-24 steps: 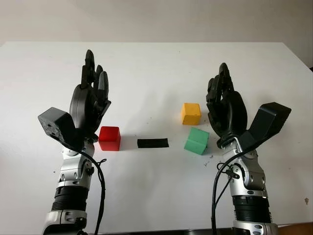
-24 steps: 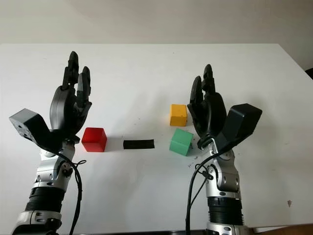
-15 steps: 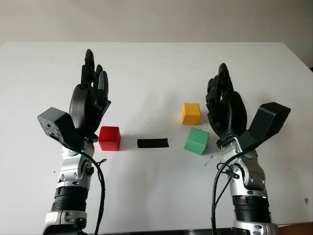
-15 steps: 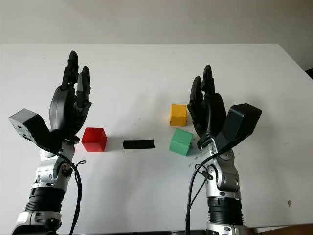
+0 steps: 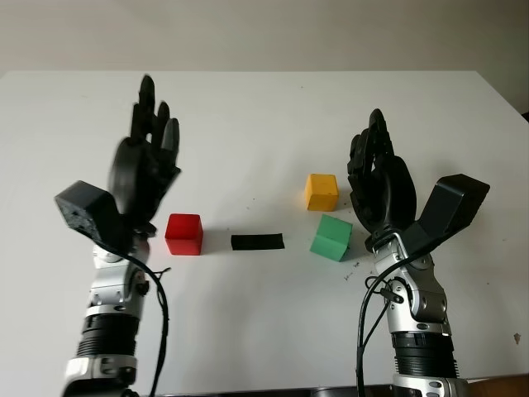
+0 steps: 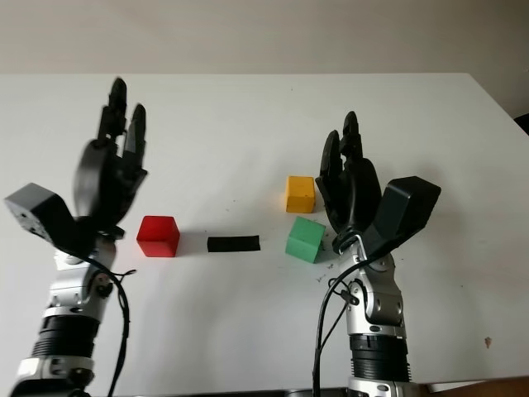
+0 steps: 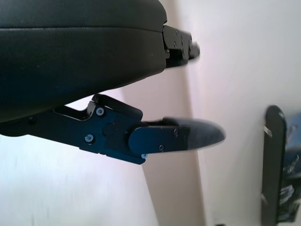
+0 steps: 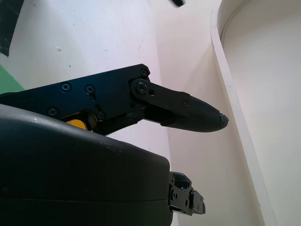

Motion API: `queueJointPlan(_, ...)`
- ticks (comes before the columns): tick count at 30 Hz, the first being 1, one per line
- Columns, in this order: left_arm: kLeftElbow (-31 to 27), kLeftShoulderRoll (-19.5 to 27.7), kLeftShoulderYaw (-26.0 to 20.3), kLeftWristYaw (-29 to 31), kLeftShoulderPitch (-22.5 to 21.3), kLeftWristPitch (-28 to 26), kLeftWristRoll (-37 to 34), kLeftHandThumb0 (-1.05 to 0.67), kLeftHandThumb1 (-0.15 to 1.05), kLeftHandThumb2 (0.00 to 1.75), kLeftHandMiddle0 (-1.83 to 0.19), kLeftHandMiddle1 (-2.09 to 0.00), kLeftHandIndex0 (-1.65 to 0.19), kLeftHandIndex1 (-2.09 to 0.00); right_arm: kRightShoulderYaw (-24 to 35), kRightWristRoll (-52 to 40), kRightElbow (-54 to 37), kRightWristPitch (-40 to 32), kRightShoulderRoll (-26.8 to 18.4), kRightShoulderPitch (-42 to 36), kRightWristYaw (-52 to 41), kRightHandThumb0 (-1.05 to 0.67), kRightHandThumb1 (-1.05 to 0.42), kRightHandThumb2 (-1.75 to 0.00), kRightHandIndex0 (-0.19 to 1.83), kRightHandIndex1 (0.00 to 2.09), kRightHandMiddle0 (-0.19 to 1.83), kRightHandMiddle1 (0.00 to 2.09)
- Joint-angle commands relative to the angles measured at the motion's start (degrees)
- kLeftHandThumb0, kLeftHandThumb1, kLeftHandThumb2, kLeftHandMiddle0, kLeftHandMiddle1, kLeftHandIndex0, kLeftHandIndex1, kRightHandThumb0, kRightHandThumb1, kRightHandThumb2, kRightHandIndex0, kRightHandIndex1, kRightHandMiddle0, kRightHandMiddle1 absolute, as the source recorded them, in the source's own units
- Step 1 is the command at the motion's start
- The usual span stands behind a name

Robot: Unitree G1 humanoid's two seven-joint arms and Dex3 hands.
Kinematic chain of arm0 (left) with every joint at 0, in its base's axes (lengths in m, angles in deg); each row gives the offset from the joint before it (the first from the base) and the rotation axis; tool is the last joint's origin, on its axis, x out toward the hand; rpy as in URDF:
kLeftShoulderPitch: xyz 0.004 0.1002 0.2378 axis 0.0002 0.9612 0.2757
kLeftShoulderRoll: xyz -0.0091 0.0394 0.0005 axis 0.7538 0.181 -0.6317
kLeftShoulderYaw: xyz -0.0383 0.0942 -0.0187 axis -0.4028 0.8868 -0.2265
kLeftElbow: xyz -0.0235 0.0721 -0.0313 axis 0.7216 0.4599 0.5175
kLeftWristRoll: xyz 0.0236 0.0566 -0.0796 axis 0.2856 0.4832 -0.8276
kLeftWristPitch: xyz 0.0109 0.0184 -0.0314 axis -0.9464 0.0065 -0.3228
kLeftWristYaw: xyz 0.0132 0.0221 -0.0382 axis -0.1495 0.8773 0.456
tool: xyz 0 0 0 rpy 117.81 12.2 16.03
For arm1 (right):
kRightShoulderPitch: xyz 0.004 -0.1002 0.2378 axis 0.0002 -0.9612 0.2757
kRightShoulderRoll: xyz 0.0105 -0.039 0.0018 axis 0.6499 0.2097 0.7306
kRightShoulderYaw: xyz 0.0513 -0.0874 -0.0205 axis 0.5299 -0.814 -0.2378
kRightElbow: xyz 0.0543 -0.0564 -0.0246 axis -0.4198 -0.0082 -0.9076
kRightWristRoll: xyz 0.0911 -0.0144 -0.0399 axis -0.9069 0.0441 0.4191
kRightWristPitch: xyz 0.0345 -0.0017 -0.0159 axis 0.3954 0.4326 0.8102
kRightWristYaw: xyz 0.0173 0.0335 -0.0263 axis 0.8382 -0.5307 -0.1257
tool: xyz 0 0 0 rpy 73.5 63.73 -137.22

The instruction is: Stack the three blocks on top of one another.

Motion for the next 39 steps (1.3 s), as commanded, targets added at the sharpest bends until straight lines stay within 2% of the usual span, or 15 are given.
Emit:
queueJointPlan(1, -1.09, 5.38, 0.19, 0.24, -2.31, 0.84, 4.01, -0.60, 1.05, 0.16, -0.64, -0.14, -0.49, -0.25, -0.40, 0.06, -1.60, -0.21, 0.24, -0.35, 0.35, -0.62, -1.05, -0.67, -0.19, 0.00, -0.19, 0.00)
queueJointPlan(3, -2.77, 9.47, 0.80, -0.27, -1.97, 0.03, 8.80, -0.62, 1.04, 0.09, -0.70, -0.13, -0.60, -0.28, -0.62, 0.29, -1.69, -0.09, 0.28, -0.46, 0.60, -0.62, -1.05, -0.68, -0.19, 0.00, -0.19, 0.00)
queueJointPlan(5, -5.79, 14.02, 1.49, -0.79, -0.64, -0.84, 15.00, -0.56, 1.01, 0.06, -0.69, -0.11, -0.67, -0.31, -0.86, 0.63, -1.70, 0.06, 0.26, -0.49, 0.96, -0.63, -1.05, -0.67, -0.19, 0.00, -0.19, 0.00)
queueJointPlan(7, -7.43, 16.01, 1.83, -1.10, 0.14, -1.28, 17.98, -0.54, 1.00, 0.05, -0.67, -0.08, -0.67, -0.32, -1.00, 0.74, -1.72, 0.09, 0.21, -0.50, 1.13, -0.63, -1.05, -0.67, -0.19, 0.00, -0.19, 0.00)
queueJointPlan(11, -13.44, 23.37, 3.29, 5.26, 2.87, -5.99, 23.31, -0.61, 0.99, 0.05, -0.47, -0.02, -0.54, -0.21, -0.97, 0.56, -1.64, 0.52, 0.13, -0.47, 0.98, -0.63, -1.05, -0.67, -0.19, 0.00, -0.19, 0.00)
queueJointPlan(14, -17.13, 25.61, 4.35, 8.42, 3.93, -9.02, 25.43, -0.66, 0.98, 0.05, -0.36, -0.02, -0.52, -0.14, -0.84, 0.45, -1.56, 0.43, 0.09, -0.38, 1.06, -0.63, -1.05, -0.66, -0.19, 0.00, -0.19, 0.00)
queueJointPlan(16, -18.96, 26.47, 5.39, 8.62, 4.67, -9.81, 27.99, -0.69, 0.96, 0.04, -0.30, -0.02, -0.53, -0.12, -0.78, 0.38, -1.77, 0.12, 0.06, -0.41, 1.11, -0.64, -1.05, -0.65, -0.19, 0.00, -0.19, 0.00)
queueJointPlan(22, -22.39, 26.38, 7.62, 4.78, 6.50, -11.94, 37.22, -0.83, 1.03, 0.07, -0.23, -0.03, -0.53, -0.10, -0.74, 0.12, -2.02, -0.11, -0.37, -0.47, 0.47, -0.63, -1.05, -0.66, -0.19, 0.00, -0.19, 0.00)
queueJointPlan(26, -24.24, 26.71, 9.56, 5.07, 7.49, -13.04, 41.50, -0.90, 1.05, 0.08, -0.16, -0.02, -0.44, -0.05, -0.84, 0.14, -2.12, -0.17, -0.57, -0.29, 0.11, -0.64, -1.05, -0.66, -0.19, 0.00, -0.19, 0.00)
queueJointPlan(35, -27.10, 27.26, 12.19, 10.04, 9.07, -14.66, 43.49, -0.93, 1.04, 0.06, -0.07, -0.03, -0.35, -0.02, -0.71, 0.04, -2.67, -0.61, -0.74, -0.39, -0.40, -0.63, -1.05, -0.69, -0.19, 0.00, -0.19, 0.00)
queueJointPlan(39, -28.07, 27.81, 11.95, 12.39, 9.67, -15.27, 43.05, -0.88, 1.02, 0.05, -0.06, -0.04, -0.34, -0.03, -0.62, -0.03, -2.93, -0.93, -0.66, -0.42, -0.22, -0.63, -1.05, -0.69, -0.19, 0.00, -0.19, 0.00)
